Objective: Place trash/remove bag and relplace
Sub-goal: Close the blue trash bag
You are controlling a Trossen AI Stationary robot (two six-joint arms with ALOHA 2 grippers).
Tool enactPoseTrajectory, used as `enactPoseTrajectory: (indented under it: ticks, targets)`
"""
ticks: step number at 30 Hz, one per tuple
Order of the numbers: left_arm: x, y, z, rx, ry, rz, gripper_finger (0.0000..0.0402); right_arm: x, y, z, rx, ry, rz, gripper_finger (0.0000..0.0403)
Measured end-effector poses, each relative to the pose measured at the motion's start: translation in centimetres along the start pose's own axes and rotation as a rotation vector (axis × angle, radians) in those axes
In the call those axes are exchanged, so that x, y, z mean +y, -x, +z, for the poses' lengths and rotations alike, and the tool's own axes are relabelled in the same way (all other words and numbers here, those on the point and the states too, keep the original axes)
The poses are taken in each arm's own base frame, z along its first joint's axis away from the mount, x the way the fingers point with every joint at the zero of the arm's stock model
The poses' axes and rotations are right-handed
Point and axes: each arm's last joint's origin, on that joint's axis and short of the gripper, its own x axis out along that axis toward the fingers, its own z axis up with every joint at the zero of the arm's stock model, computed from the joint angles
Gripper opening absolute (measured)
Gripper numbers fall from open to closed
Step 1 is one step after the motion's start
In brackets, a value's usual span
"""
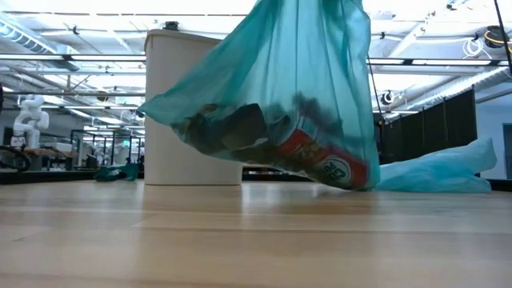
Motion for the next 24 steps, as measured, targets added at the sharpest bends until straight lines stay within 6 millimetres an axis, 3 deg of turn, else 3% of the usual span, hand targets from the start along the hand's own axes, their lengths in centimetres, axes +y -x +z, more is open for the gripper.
enactPoseTrajectory:
  ticks: [3, 7, 11, 19, 24]
  targets:
    - [0.1, -0.1, 0.1, -0.007, -0.049, 0.011, 0.0373, 0.0, 0.0, 0.0, -0.001, 0.001, -0.001, 0.0]
    - [0.1, -0.1, 0.0, 0.011, 0.158, -0.028, 0.0369, 0.0, 0.0, 0.0, -0.009, 0.001, -0.002, 0.0]
    - [0.6, -0.6, 0.2, 0.069, 0.193, -0.143, 0.0371, 0.0, 0.0, 0.1, -0.026, 0.002, -0.006, 0.0]
    - [0.6, -0.9, 0.0, 0.07, -0.045, -0.139, 0.0398, 0.0, 0.0, 0.1, -0.041, 0.009, -0.01, 0.0]
    - [0.9, -1.5, -0.3, 0.058, -0.16, -0.026, 0.04, -0.1, 0.0, 0.2, -0.074, 0.019, -0.018, 0.0]
